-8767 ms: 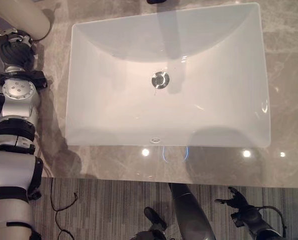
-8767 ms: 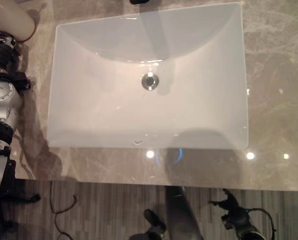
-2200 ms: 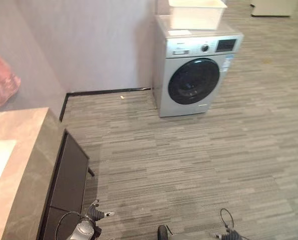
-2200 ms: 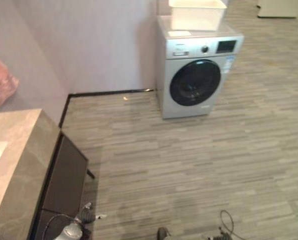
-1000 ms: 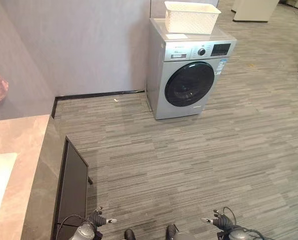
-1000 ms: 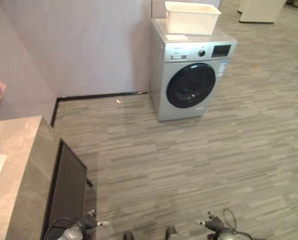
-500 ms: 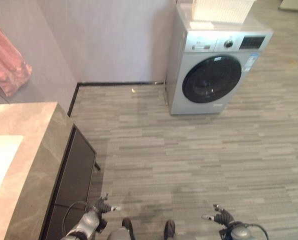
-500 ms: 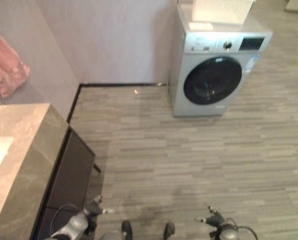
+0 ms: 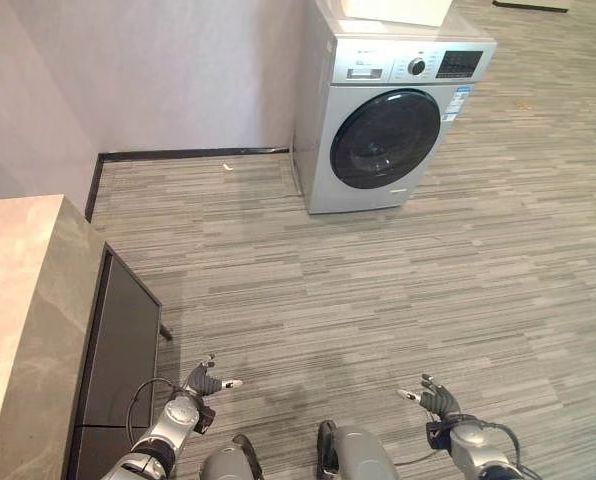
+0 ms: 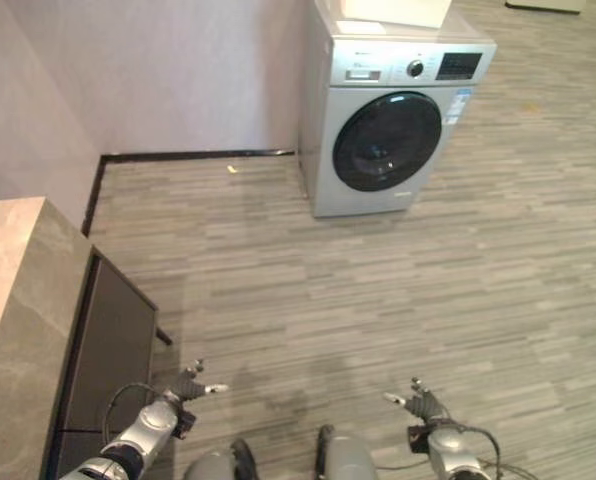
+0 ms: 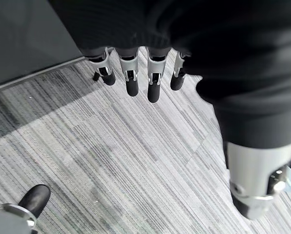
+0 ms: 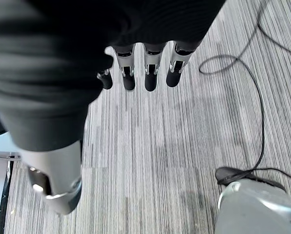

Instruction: Put brush and paste in cup on sink, flatten towel.

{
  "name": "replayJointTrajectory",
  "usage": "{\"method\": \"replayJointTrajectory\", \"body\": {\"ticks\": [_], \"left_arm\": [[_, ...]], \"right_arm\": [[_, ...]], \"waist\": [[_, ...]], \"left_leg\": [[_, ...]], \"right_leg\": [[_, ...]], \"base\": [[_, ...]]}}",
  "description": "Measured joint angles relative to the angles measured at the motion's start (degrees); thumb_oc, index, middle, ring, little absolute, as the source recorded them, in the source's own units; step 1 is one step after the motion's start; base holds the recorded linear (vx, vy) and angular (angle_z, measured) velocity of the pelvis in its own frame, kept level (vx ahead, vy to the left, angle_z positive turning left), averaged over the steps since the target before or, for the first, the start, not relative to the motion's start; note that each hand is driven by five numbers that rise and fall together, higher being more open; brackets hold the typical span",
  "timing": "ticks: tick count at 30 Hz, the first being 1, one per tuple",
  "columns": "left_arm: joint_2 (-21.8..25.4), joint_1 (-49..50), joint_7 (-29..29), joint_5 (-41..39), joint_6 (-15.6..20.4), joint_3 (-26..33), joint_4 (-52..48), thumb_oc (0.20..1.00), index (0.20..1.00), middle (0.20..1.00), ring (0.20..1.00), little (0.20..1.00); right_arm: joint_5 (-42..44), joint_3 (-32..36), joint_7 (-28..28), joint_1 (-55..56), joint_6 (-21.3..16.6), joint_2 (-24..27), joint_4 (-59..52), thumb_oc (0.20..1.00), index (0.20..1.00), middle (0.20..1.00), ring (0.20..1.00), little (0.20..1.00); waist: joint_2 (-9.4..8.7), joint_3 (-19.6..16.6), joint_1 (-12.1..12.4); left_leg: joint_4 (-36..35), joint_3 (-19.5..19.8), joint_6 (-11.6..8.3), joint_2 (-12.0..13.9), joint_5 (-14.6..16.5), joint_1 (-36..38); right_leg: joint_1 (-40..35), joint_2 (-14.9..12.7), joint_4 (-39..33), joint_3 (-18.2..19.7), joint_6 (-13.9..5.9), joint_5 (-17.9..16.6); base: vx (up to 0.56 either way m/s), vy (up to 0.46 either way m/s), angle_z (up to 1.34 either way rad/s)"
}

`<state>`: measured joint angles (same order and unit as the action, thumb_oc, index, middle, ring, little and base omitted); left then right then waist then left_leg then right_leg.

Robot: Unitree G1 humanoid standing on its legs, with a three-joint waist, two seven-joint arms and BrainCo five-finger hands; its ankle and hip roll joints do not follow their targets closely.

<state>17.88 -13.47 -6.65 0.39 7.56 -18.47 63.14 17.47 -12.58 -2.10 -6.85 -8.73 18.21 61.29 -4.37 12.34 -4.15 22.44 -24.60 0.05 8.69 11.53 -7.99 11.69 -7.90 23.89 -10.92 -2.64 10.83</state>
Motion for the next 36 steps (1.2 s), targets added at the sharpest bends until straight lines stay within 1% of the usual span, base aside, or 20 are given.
{"method": "replayJointTrajectory", "body": {"ticks": [4,7,11,14,15,17,18,19,21,22,24,25,26,28,30,31,32,34,35,36], "left_arm": [[-0.72,0.08,0.05,-0.03,0.06,-0.7,0.58,1.0,1.0,1.0,1.0,1.0],[-0.91,-0.01,0.05,-0.08,0.14,-0.89,0.45,1.0,1.0,1.0,1.0,1.0],[-1.72,0.56,0.11,-0.09,0.13,-0.98,0.12,1.0,1.0,1.0,1.0,1.0],[-2.91,-0.01,0.09,-0.48,0.31,-0.8,0.95,1.0,1.0,1.0,1.0,1.0],[-3.71,0.12,0.13,-0.46,0.36,-0.76,1.45,1.0,1.0,1.0,1.0,1.0],[-4.56,0.56,0.14,-0.4,0.36,-0.9,2.31,1.0,1.0,1.0,1.0,1.0],[-5.04,0.8,0.18,-0.04,0.47,-0.87,3.99,1.0,1.0,1.0,1.0,1.0],[-5.21,1.72,0.17,0.09,0.41,-0.86,5.19,1.0,1.0,1.0,1.0,1.0],[-5.74,3.83,0.11,0.09,0.43,-0.12,5.23,1.0,1.0,1.0,1.0,1.0],[-6.15,4.06,0.14,0.22,0.34,-0.44,5.86,1.0,1.0,1.0,1.0,1.0],[-7.1,3.69,0.19,0.71,0.75,-1.19,5.71,1.0,1.0,1.0,1.0,1.0],[-6.84,4.3,0.21,0.74,1.14,-0.52,5.68,1.0,1.0,1.0,1.0,1.0],[-7.02,3.63,0.18,0.74,1.15,-0.39,6.45,1.0,1.0,1.0,1.0,1.0],[-6.75,3.33,0.39,0.9,1.26,-0.06,7.47,1.0,1.0,1.0,1.0,1.0],[-5.75,2.72,0.41,0.91,0.96,-0.35,7.74,1.0,1.0,1.0,1.0,1.0],[-5.45,2.82,0.59,1.18,1.01,0.69,7.92,1.0,1.0,1.0,1.0,1.0],[-5.21,1.79,0.54,1.3,0.94,0.97,8.25,1.0,1.0,1.0,1.0,1.0],[-3.66,1.12,0.17,1.28,1.17,0.41,6.62,1.0,1.0,1.0,1.0,1.0],[-2.95,1.58,0.14,1.27,0.81,0.37,7.32,1.0,1.0,1.0,1.0,1.0],[-2.71,1.69,0.07,1.27,0.5,0.35,7.52,1.0,1.0,1.0,1.0,1.0]], "right_arm": [[0.33,-0.21,-0.23,0.8,-0.04,-0.28,-0.41,1.0,1.0,1.0,1.0,1.0],[0.98,0.18,-0.33,1.03,-0.1,-0.06,-1.18,1.0,1.0,1.0,1.0,1.0],[2.24,0.55,-0.33,3.64,-0.08,0.28,-2.69,1.0,1.0,1.0,1.0,1.0],[3.37,2.47,-0.35,6.32,-0.14,0.39,-4.93,1.0,1.0,1.0,1.0,1.0],[4.34,2.43,-0.39,6.92,-0.04,0.36,-4.86,1.0,1.0,1.0,1.0,1.0],[5.22,2.38,-0.35,7.17,-0.04,-0.01,-4.81,1.0,1.0,1.0,1.0,1.0],[5.32,2.35,-0.33,7.53,0.07,-0.46,-5.6,1.0,1.0,1.0,1.0,1.0],[5.29,2.35,-0.21,8.82,0.02,-0.68,-8.43,1.0,1.0,1.0,1.0,1.0],[5.27,2.24,-0.09,10.55,-0.09,-0.73,-9.59,1.0,1.0,1.0,1.0,1.0],[5.26,2.14,-0.07,12.06,0.02,-0.06,-10.77,1.0,1.0,1.0,1.0,1.0],[5.15,2.22,0.26,12.47,0.11,1.19,-10.71,1.0,1.0,1.0,1.0,1.0],[4.24,2.3,0.54,9.33,-0.33,1.91,-10.67,1.0,1.0,1.0,1.0,1.0],[3.5,2.28,0.66,9.2,-0.3,2.42,-12.05,1.0,1.0,1.0,1.0,1.0],[0.83,1.68,0.88,9.15,-0.87,4.6,-14.73,1.0,1.0,1.0,1.0,1.0],[-0.39,1.93,0.87,10.18,-0.96,4.53,-15.55,1.0,1.0,1.0,1.0,1.0],[-0.4,1.98,0.7,9.97,-1.06,4.94,-15.71,1.0,1.0,1.0,1.0,1.0],[-0.43,2.22,0.51,10.85,-0.98,5.12,-15.35,1.0,1.0,1.0,1.0,1.0],[-1.31,1.79,0.28,11.34,-0.07,5.07,-14.71,1.0,1.0,1.0,1.0,1.0],[-2.59,2.51,0.16,12.16,-0.13,5.37,-15.77,1.0,1.0,1.0,1.0,1.0],[-2.63,2.49,0.08,12.48,-0.18,5.44,-15.93,1.0,1.0,1.0,1.0,1.0]], "waist": [[0.56,-0.3,-0.18],[1.72,-0.02,-1.71],[3.34,0.64,-3.03],[4.98,0.65,-3.83],[4.57,0.41,-4.81],[4.4,0.26,-4.91],[4.43,0.05,-4.76],[4.49,-1.06,-5.06],[5.11,-3.71,-5.66],[6.72,-4.98,-6.64],[8.35,-6.06,-6.91],[7.62,-6.11,-6.06],[7.25,-6.32,-7.12],[5.85,-7.13,-5.94],[3.95,-6.35,-5.72],[2.65,-5.79,-5.5],[1.71,-5.2,-5.32],[-0.02,-4.16,-3.14],[1.03,-4.41,-3.06],[1.72,-4.38,-3.07]], "left_leg": [[-3.08,-0.97,0.37,-1.21,-0.64,2.06],[-10.62,-0.9,1.7,-4.08,-2.05,4.95],[-15.34,-0.98,3.13,-6.11,-3.17,8.47],[-20.15,0.33,3.27,-7.78,-4.54,8.81],[-21.1,0.34,3.15,-9.38,-4.72,8.96],[-21.12,0.44,2.7,-9.71,-3.39,10.42],[-21.08,1.14,1.02,-9.57,-1.81,12.29],[-20.9,2.02,-0.22,-9.02,-0.29,14.49],[-21.72,3.96,-3.55,-7.02,0.46,18.0],[-21.95,6.5,-4.45,-4.4,0.92,18.76],[-18.53,8.32,-5.5,-0.52,-1.19,18.99],[-12.48,9.23,-8.73,1.11,-5.42,17.52],[-5.31,11.8,-10.7,2.49,-5.99,13.72],[10.19,15.8,-12.61,4.91,-16.15,6.16],[21.85,13.99,-13.28,7.83,-22.95,1.14],[26.98,12.0,-13.5,8.96,-21.78,-3.03],[31.05,7.48,-12.86,10.89,-19.95,-7.13],[27.02,0.55,-9.28,10.22,-16.77,-10.43],[17.29,-5.11,-10.55,11.99,-16.87,-14.17],[11.19,-6.06,-10.61,12.19,-17.77,-15.65]], "right_leg": [[-1.66,0.01,-2.42,0.92,-1.03,-1.96],[4.21,-2.18,7.39,2.6,-7.08,-7.33],[6.33,-3.11,10.43,2.39,-6.39,-8.23],[7.12,0.01,-6.7,3.51,-6.23,-7.33],[7.26,-1.67,-18.32,0.78,-5.8,-10.41],[8.84,-3.59,-23.06,-0.76,-5.32,-14.76],[9.06,-4.92,-24.95,-1.13,-5.99,-16.6],[9.3,-6.59,-26.11,-2.67,-6.82,-17.53],[8.04,-5.64,-23.87,-1.84,-6.56,-17.76],[6.56,-3.57,-22.61,0.99,-5.42,-21.49],[4.87,0.33,-18.75,2.36,-1.14,-20.33],[3.1,2.11,-17.9,2.35,0.58,-18.05],[1.97,2.0,-18.04,1.31,0.84,-17.22],[-1.27,3.55,-18.85,-0.16,3.65,-14.51],[-5.5,4.11,-21.41,-1.29,4.86,-13.76],[-7.66,4.05,-22.31,-1.35,7.87,-10.74],[-9.44,4.09,-23.46,-1.78,8.36,-10.07],[-11.5,3.2,-24.12,-1.99,7.81,-10.81],[-14.66,5.07,-27.65,-3.66,7.4,-10.34],[-15.6,6.16,-28.47,-3.79,7.13,-10.4]], "base": [[0.07,0.134,-0.1],[0.09,0.148,-0.15],[0.23,0.036,-0.1],[0.31,-0.085,0.04],[0.42,-0.097,0.27],[0.45,-0.126,0.15],[0.51,-0.244,0.26],[0.34,-0.216,0.31],[0.43,-0.276,0.61],[0.26,-0.181,1.16],[0.35,-0.385,0.68],[0.45,-0.585,0.16],[0.38,-0.613,-0.04],[0.32,-0.476,0.12],[0.27,-0.262,0.13],[0.2,-0.15,0.36],[0.29,-0.079,0.45],[0.4,-0.044,0.12],[0.37,0.188,0.04],[0.41,0.273,-0.03]]}}
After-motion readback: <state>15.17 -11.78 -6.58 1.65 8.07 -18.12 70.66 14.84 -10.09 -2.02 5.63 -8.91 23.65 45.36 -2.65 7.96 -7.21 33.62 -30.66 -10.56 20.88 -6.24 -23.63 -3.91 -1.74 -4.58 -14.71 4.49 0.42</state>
